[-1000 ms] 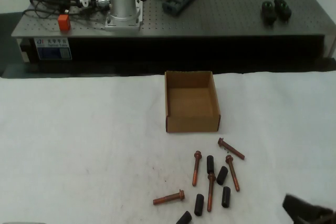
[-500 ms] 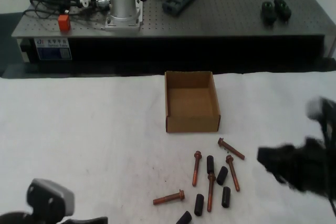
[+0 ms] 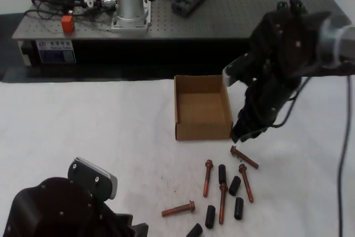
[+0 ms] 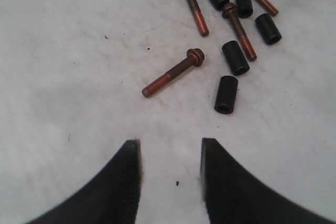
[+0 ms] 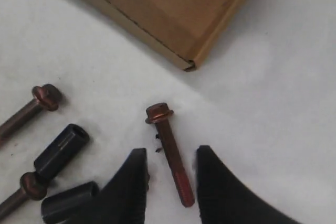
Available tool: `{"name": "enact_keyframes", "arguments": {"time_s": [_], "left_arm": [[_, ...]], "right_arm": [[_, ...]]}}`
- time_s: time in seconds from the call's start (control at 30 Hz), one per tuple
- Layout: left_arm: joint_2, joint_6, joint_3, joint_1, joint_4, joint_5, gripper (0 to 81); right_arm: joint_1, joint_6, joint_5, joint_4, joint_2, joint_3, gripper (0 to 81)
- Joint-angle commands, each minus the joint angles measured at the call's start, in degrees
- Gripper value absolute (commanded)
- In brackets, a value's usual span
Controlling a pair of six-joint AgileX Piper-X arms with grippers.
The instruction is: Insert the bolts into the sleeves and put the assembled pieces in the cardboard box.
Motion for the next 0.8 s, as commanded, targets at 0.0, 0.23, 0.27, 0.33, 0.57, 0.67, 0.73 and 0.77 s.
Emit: {"name": "enact_keyframes", "arguments": {"time_s": [0.0,0.23,0.27,0.33,0.57,0.67,0.73,0.77], "left_arm": [[0.2,0.7,-0.6,-0.3,-0.4,0.0,27.6],[0.2,0.7,-0.6,-0.3,-0.4,0.0,27.6],[0.2,0.7,-0.6,-0.3,-0.4,0.0,27.6],[0.2,0.7,-0.6,-0.3,-0.4,0.0,27.6],[0.3,3.7,-0.6,-0.3,-0.3,4.4,27.6],[2.4,3.7,-1.5,-0.3,0.2,7.0,27.6],[5.5,3.9,-3.4,-0.3,0.6,9.5,27.6],[7.8,4.6,-4.6,-0.3,0.7,10.8,27.6]], "right_arm": [[0.4,-1.4,0.2,1.9,2.1,-1.6,23.1],[0.9,-2.3,2.2,1.9,6.9,-2.2,23.1],[0.9,-2.3,2.2,1.5,7.3,-2.2,23.1],[1.1,-2.3,2.2,0.6,8.2,-2.2,23.1],[1.5,-2.3,3.5,-1.0,10.6,-2.2,17.6],[1.5,-2.3,5.2,-0.9,10.7,-2.0,1.8],[1.5,-2.2,5.9,-0.7,10.4,-2.0,0.3],[1.3,-1.8,5.9,-0.7,10.0,-2.0,0.3]]}}
